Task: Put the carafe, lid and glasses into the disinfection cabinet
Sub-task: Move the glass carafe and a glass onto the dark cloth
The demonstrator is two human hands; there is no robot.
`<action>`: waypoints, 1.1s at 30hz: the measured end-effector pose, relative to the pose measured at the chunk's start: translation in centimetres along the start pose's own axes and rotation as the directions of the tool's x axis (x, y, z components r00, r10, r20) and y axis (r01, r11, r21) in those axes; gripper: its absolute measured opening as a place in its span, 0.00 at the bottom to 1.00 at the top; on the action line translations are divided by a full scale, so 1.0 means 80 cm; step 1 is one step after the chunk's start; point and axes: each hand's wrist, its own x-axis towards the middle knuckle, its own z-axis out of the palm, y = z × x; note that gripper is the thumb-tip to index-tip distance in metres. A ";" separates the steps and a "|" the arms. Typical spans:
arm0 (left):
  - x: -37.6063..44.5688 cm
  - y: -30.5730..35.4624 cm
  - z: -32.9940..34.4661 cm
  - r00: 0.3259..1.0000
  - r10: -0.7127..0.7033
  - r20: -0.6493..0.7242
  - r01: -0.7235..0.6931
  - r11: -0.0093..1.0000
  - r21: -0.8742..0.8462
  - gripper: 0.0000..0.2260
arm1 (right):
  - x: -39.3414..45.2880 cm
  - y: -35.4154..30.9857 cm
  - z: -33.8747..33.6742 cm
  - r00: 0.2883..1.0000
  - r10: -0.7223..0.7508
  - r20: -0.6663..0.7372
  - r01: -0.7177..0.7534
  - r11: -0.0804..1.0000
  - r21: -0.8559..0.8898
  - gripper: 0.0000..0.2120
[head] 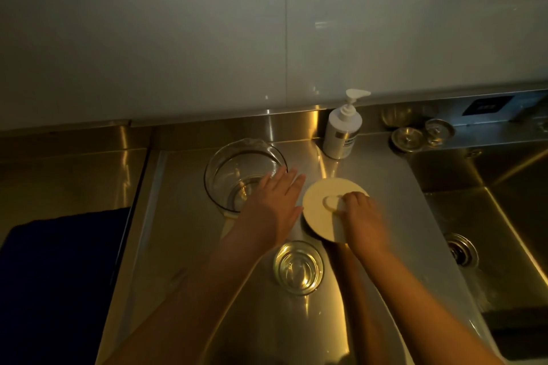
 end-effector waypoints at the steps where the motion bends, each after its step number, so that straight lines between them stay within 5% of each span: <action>1: -0.003 -0.002 0.001 1.000 -0.002 -0.008 0.002 1.000 -0.010 0.26 | 0.002 -0.002 0.006 1.000 -0.009 0.008 0.009 1.000 -0.001 0.21; 14: -0.013 -0.016 0.013 1.000 -0.002 0.011 0.003 0.997 -0.078 0.26 | 0.006 -0.008 0.040 0.999 0.001 0.054 0.001 0.999 -0.041 0.24; 18: -0.016 -0.020 0.020 1.000 0.012 -0.003 -0.012 0.998 -0.060 0.26 | 0.000 -0.023 0.018 0.998 0.049 0.035 -0.056 0.970 0.237 0.25; 24: -0.027 -0.031 0.026 0.995 0.053 -0.082 -0.057 0.997 -0.046 0.29 | -0.057 -0.066 -0.018 0.984 -0.161 -0.077 0.177 0.846 0.503 0.20; 33: -0.053 -0.040 0.039 0.998 -0.065 -0.003 0.065 0.991 0.114 0.36 | -0.119 -0.102 0.000 0.926 -0.377 0.028 0.363 0.907 0.213 0.33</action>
